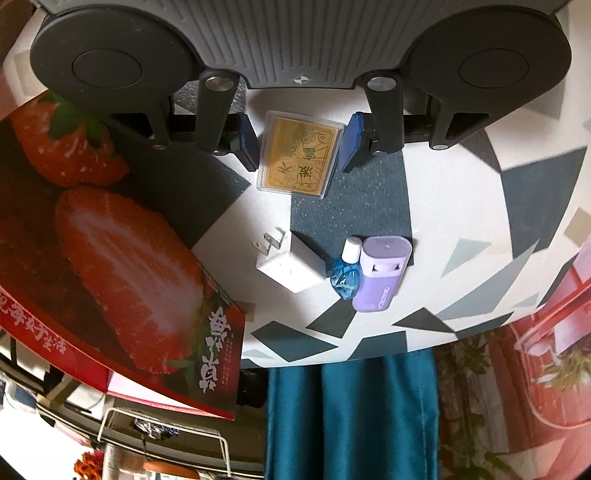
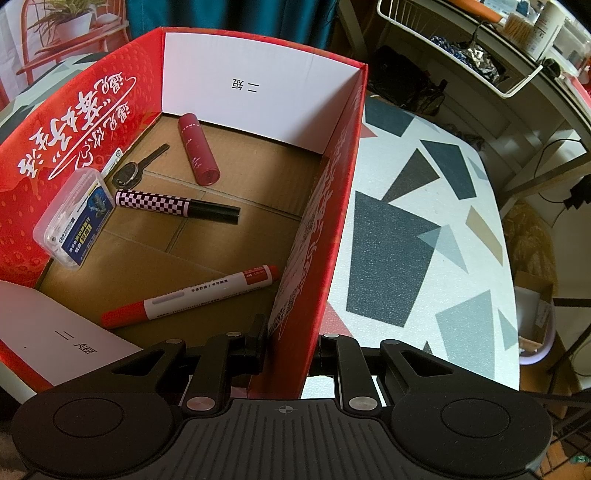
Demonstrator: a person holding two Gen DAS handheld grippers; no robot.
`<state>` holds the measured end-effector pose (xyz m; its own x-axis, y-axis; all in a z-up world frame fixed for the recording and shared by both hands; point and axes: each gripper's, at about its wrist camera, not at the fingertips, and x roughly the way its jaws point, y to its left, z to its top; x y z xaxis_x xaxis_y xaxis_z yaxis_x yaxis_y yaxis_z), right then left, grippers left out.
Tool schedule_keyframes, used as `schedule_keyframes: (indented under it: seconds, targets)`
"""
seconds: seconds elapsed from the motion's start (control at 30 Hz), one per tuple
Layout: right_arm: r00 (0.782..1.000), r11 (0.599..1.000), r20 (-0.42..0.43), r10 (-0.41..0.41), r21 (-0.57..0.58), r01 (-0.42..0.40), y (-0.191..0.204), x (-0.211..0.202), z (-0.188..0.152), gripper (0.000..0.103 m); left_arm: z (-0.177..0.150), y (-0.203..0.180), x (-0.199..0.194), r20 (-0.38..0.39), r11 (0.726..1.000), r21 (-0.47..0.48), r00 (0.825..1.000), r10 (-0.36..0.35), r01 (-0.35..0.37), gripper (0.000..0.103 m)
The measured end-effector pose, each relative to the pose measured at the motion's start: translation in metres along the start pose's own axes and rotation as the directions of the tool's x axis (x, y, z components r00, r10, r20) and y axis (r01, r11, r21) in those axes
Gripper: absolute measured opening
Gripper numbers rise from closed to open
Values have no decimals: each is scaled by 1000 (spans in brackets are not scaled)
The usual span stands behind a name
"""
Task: Organize rigid objects
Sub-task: 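Close the left tool on the gold card and lift it, then carry the gold card over the red box and open the left tool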
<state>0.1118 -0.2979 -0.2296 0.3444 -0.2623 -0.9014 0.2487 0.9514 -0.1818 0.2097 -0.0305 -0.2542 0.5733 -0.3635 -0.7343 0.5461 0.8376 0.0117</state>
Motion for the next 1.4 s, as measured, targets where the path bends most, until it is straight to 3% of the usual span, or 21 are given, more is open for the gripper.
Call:
schedule_keyframes:
  seconds: [0.63,0.8,0.97,1.2,1.4]
  targets:
    - [1000,1000,-1,0,-1,0,0,0,0,16,15,2,-20,62,1000,-24,998,0,1,49]
    - [1000,1000,-3,-1,-6,1,-1,0,0,16,40,2,-28,115,999,45,993,-7,2,49]
    - [1000,1000,-3,-1,-4,1,0,-1,0,16,79,-8,-43,191,991,124,979,-64,41,49]
    - [1000,1000,-3,0,-4,0,-1,0,0,16,115,-54,-52,253,957,275,953,-167,95,49]
    - [1000,1000,-3,0,-4,0,-1,0,0,16,116,-92,-37,232,919,378,949,-212,113,50]
